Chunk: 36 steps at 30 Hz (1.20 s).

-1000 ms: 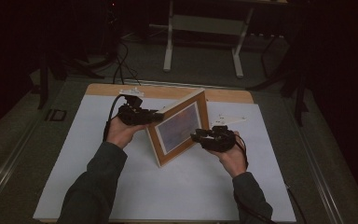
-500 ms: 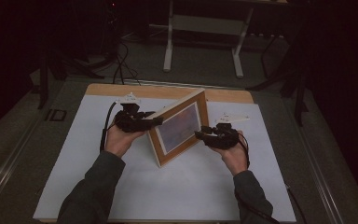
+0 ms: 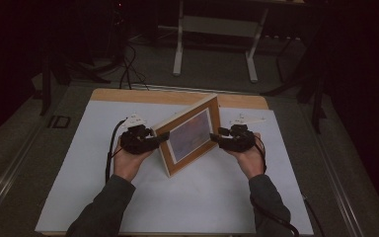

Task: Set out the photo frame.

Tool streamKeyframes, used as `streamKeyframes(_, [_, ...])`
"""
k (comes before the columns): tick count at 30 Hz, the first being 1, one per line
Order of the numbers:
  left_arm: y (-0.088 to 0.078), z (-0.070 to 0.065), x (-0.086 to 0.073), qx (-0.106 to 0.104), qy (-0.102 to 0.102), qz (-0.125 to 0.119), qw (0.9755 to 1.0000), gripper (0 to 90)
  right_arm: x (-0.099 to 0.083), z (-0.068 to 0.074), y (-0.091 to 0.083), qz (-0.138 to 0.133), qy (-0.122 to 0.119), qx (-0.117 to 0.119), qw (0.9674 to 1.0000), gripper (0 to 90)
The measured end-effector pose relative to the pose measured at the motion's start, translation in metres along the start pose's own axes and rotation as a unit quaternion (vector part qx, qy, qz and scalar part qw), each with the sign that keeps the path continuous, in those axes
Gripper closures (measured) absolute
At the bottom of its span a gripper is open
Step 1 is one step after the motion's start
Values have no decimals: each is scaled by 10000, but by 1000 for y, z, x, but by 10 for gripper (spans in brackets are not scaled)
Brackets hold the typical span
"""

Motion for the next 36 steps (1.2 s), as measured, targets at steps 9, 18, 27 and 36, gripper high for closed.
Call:
streamKeyframes(9, [-1, 3, -2, -324, -136, -52, 9994, 709, 11, -10, -4, -35, -2, -171, 9998, 524])
streamKeyframes(18, [-3, 6, -1, -828, -51, 100, 9965, 722, 9, -19, -6, -9, 45, -279, 9996, 503])
streamKeyframes(27, [-7, 15, -1, -1114, 63, 290, 9933, 726, 5, -23, 2, 148, -14, -390, 9991, 487])
streamKeyframes(36, [-11, 23, -1, -1345, 115, 355, 9902, 728, 14, -26, 9, 81, -8, -454, 9989, 485])
Point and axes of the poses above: each handheld gripper's, and its own axes: y roughly forward along the jaws, x roughly out of its top, z roughly to its left, the point moved 9 cm from there along y, roughly forward along the jaws, and after that the axes turned 5 degrees about z, right-handed, at the moved point
